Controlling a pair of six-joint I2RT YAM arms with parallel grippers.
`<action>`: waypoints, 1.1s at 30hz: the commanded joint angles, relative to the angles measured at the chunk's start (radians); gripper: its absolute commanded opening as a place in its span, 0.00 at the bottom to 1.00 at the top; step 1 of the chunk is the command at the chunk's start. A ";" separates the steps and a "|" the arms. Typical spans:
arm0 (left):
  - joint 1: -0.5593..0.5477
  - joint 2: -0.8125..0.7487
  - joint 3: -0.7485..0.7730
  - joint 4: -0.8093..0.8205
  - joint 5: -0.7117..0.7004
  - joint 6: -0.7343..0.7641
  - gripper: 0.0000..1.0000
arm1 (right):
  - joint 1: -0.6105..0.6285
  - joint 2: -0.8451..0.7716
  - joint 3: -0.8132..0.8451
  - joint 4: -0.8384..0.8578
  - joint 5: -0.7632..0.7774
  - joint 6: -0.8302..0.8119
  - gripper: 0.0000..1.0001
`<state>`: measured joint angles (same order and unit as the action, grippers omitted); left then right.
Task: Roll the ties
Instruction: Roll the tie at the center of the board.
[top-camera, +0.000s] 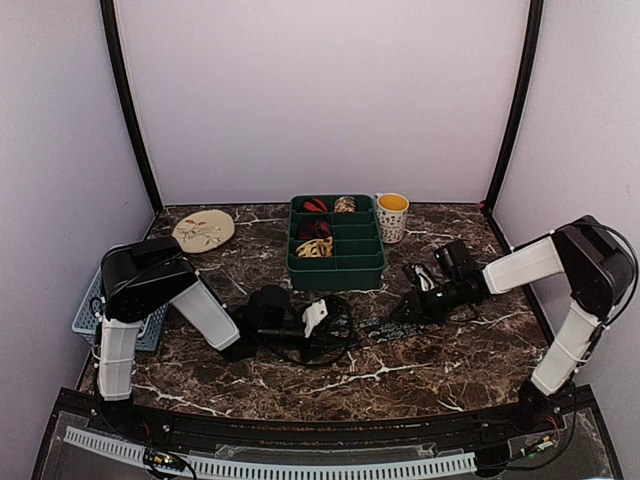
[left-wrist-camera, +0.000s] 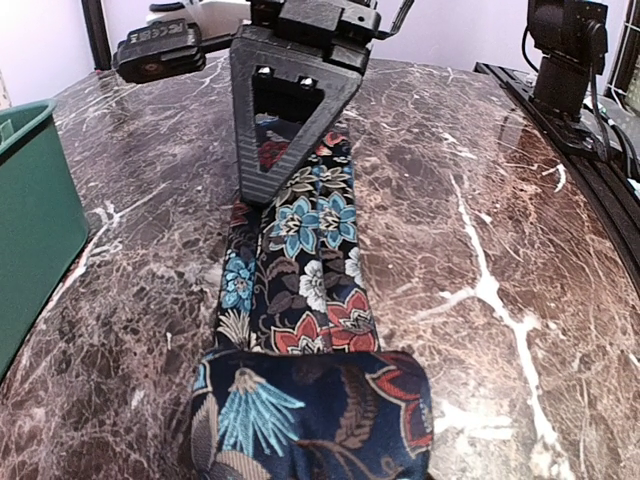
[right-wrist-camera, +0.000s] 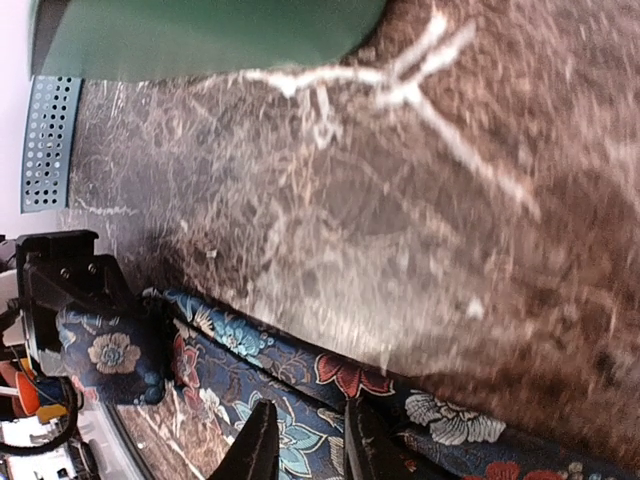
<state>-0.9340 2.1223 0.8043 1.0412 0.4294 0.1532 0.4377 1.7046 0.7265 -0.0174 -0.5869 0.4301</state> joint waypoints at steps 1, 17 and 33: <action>0.003 -0.036 -0.036 -0.133 0.042 0.016 0.22 | 0.000 -0.025 -0.107 -0.076 0.045 0.053 0.23; -0.023 -0.041 0.000 -0.260 -0.029 0.033 0.23 | 0.074 -0.166 0.006 0.004 -0.100 0.158 0.47; -0.039 -0.041 0.022 -0.322 -0.075 0.061 0.25 | 0.295 0.028 0.107 0.165 -0.135 0.297 0.42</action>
<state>-0.9653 2.0766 0.8360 0.8864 0.3931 0.1917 0.7105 1.6970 0.8036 0.0959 -0.7013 0.7029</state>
